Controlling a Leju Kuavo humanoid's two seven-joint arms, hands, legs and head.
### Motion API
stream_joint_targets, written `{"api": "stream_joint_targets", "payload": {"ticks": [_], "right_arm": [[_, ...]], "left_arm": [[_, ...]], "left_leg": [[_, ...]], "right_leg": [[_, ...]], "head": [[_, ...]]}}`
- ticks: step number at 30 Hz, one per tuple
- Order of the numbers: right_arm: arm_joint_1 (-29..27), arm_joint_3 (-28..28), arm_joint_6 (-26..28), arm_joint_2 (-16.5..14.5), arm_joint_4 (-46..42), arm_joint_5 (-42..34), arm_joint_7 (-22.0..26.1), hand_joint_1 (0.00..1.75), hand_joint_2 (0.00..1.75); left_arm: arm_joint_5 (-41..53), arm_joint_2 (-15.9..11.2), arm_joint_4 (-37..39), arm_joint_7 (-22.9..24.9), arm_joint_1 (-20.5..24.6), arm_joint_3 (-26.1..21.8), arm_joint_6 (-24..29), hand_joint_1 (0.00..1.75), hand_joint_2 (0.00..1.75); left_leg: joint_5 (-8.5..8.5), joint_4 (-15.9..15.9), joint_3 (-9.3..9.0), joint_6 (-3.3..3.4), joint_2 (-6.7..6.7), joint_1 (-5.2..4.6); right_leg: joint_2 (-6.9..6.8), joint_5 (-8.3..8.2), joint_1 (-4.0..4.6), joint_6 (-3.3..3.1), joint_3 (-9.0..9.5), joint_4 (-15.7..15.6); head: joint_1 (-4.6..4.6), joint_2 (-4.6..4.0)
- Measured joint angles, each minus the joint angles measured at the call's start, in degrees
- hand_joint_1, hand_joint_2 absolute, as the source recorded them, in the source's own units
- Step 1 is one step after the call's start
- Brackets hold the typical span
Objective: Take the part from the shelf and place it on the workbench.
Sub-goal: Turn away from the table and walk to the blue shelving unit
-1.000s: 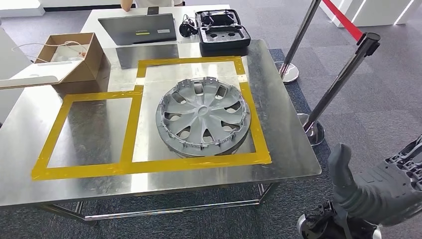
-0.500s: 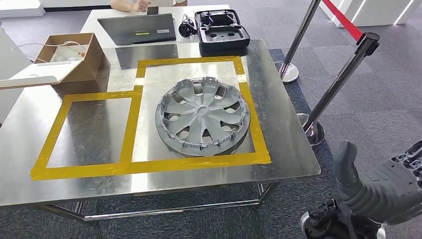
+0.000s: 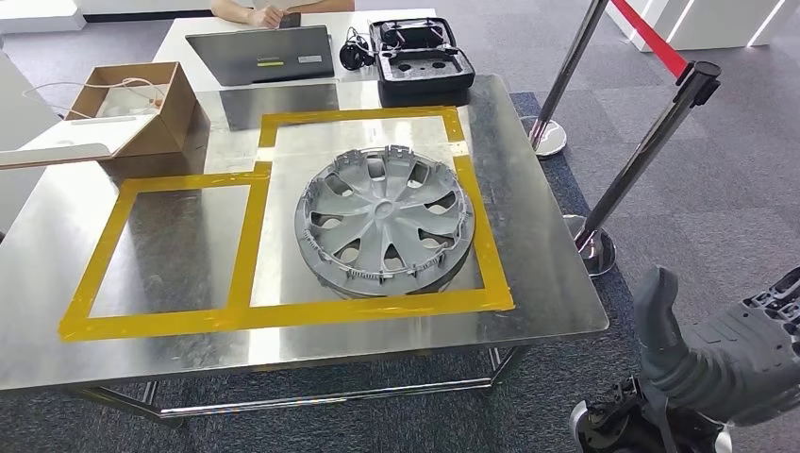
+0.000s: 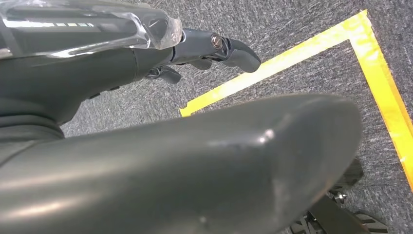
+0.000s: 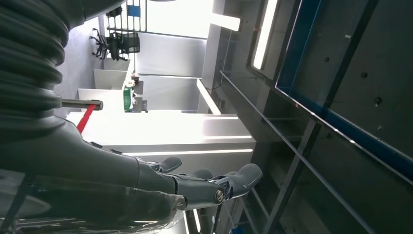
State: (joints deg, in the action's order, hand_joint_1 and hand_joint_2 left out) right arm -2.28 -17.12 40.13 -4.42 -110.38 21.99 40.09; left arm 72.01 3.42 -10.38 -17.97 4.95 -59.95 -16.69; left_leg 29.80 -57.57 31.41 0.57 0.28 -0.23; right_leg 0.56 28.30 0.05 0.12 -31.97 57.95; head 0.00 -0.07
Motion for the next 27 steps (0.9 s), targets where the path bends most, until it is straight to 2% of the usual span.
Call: {"api": "stream_joint_targets", "payload": {"ticks": [2,4,5,7,8,9,10,12,13,14,15,18,19,20,23,24,25,26,27], "right_arm": [[0.01,0.01,0.00,-0.01,-0.01,0.00,0.00,0.00,1.75],[0.02,0.05,0.00,0.00,-0.02,0.02,0.00,0.00,1.75],[0.01,0.11,0.00,0.02,-0.02,0.03,0.00,0.00,1.75],[-0.04,0.30,0.00,0.10,0.01,0.02,0.00,0.00,1.75],[-0.09,0.38,0.00,0.16,0.03,0.00,0.00,0.00,1.75],[-0.11,0.43,0.00,0.22,0.05,-0.01,0.00,0.00,1.75],[-0.11,0.46,0.00,0.26,0.06,-0.01,0.00,0.00,1.75],[-0.07,0.47,0.00,0.29,0.07,-0.01,0.00,0.00,1.75],[-0.05,0.47,0.00,0.30,0.12,-0.01,0.00,0.00,1.75],[-0.03,0.49,0.00,0.32,0.18,-0.02,0.00,0.00,1.75],[-0.02,0.52,0.00,0.34,0.25,-0.01,-0.03,0.00,1.75],[0.01,0.60,0.00,0.36,0.35,0.00,-0.08,0.00,1.75],[0.04,0.62,0.00,0.33,0.35,0.01,-0.07,0.00,1.75],[0.05,0.65,0.00,0.31,0.35,0.01,-0.05,0.00,1.75],[0.05,0.70,0.00,0.28,0.40,0.02,-0.06,0.00,1.75],[0.04,0.72,0.00,0.28,0.44,0.02,-0.07,0.00,1.75],[0.04,0.72,0.00,0.28,0.46,0.02,-0.07,0.00,1.75],[0.04,0.73,0.00,0.28,0.48,0.01,-0.06,0.00,1.75],[0.05,0.74,0.00,0.28,0.48,0.01,-0.06,0.00,1.75]], "left_arm": [[-0.02,-0.02,0.01,-0.14,0.01,0.00,0.10,0.00,0.00],[-0.02,0.04,0.02,-0.22,0.03,0.00,0.15,0.00,0.00],[-0.02,0.07,0.02,-0.23,0.03,0.00,0.16,0.00,0.00],[-0.02,0.09,0.02,-0.24,-0.02,0.00,0.17,0.00,0.00],[-0.02,0.11,0.02,-0.23,-0.05,0.00,0.17,0.00,0.00],[-0.02,0.14,0.02,-0.23,-0.07,0.00,0.17,0.00,0.00],[-0.02,0.17,0.02,-0.23,-0.08,0.00,0.17,0.00,0.00],[0.03,0.22,0.02,-0.20,-0.08,0.00,0.16,0.00,0.00],[0.10,0.16,0.02,-0.16,-0.08,0.00,0.16,0.00,0.00],[0.20,0.09,0.03,-0.13,-0.07,0.01,0.13,0.00,0.00],[0.28,0.04,0.05,-0.10,-0.06,0.01,0.09,0.00,0.00],[0.37,0.10,0.12,0.00,-0.04,0.01,-0.02,0.00,0.00],[0.38,0.13,0.14,0.03,-0.03,0.02,-0.03,0.00,0.00],[0.38,0.14,0.15,0.07,-0.02,0.02,-0.03,0.00,0.00],[0.38,0.15,0.19,0.18,-0.12,0.01,-0.03,0.00,0.00],[0.38,0.15,0.21,0.20,-0.16,0.00,-0.03,0.00,0.00],[0.38,0.15,0.22,0.22,-0.18,0.00,-0.03,0.00,0.00],[0.38,0.15,0.24,0.22,-0.19,0.00,-0.03,0.00,0.00],[0.38,0.12,0.24,0.22,-0.18,0.01,-0.03,0.00,0.00]], "left_leg": [[-0.25,0.38,-0.13,0.42,0.03,0.02],[-0.78,1.25,-0.58,1.02,0.20,0.39],[-1.02,1.63,-0.79,1.26,0.29,0.64],[-1.11,1.72,-0.81,1.40,0.39,0.76],[-1.09,1.71,-0.79,1.36,0.40,0.79],[-1.04,1.68,-0.81,1.27,0.39,0.86],[-0.95,1.62,-0.89,1.10,0.35,0.98],[-0.57,1.30,-1.14,0.39,0.21,1.35],[-0.33,1.04,-1.17,-0.11,0.12,1.39],[-0.16,0.83,-1.15,-0.61,0.05,1.37],[-0.08,0.74,-1.09,-1.05,0.02,1.31],[-0.01,0.80,-1.01,-2.02,-0.01,1.54],[0.62,0.01,-0.67,-2.23,-0.01,1.63],[1.92,-1.98,0.25,-2.36,-0.03,1.69],[7.19,-13.44,5.90,-2.36,-0.12,1.64],[7.69,-15.89,7.22,-2.27,-0.15,1.62],[7.01,-16.07,7.45,-2.11,-0.17,1.57],[5.31,-13.80,6.47,-1.84,-0.18,1.48],[3.14,-9.81,4.59,-1.43,-0.22,1.32]], "right_leg": [[0.01,-0.03,-0.09,0.29,0.02,-0.07],[0.01,1.04,-0.07,0.71,-0.61,1.40],[0.01,2.39,-0.11,0.96,-1.64,3.69],[-0.01,5.92,-0.45,1.55,-5.20,11.20],[-0.02,7.04,-0.69,1.82,-6.85,14.55],[-0.06,7.19,-0.93,2.06,-7.70,16.21],[-0.11,6.20,-1.17,2.26,-7.35,15.42],[-0.36,2.45,-1.73,2.75,-3.65,7.91],[-0.38,1.14,-1.85,2.85,-1.77,4.13],[-0.32,0.48,-1.90,2.63,-0.51,1.63],[-0.22,0.50,-1.81,2.24,-0.05,0.67],[0.02,0.49,-1.52,0.62,-0.18,0.78],[0.00,0.41,-1.54,0.18,-0.18,0.70],[-0.02,0.33,-1.56,-0.20,-0.18,0.60],[-0.10,0.32,-1.19,-0.81,-0.33,0.61],[-0.10,0.32,-1.02,-0.89,-0.34,0.61],[-0.08,0.33,-0.87,-0.91,-0.30,0.62],[-0.04,0.34,-0.73,-0.91,-0.21,0.62],[0.00,0.35,-0.63,-0.90,-0.11,0.62]], "head": [[-0.02,0.00],[0.07,0.00],[0.15,0.00],[0.26,0.00],[0.25,0.00],[0.23,0.00],[0.23,0.00],[0.28,0.00],[0.36,0.00],[0.39,0.00],[0.42,0.00],[0.35,0.00],[0.32,0.00],[0.29,0.00],[0.23,0.00],[0.22,0.00],[0.22,0.00],[0.22,0.00],[0.21,0.00]]}}
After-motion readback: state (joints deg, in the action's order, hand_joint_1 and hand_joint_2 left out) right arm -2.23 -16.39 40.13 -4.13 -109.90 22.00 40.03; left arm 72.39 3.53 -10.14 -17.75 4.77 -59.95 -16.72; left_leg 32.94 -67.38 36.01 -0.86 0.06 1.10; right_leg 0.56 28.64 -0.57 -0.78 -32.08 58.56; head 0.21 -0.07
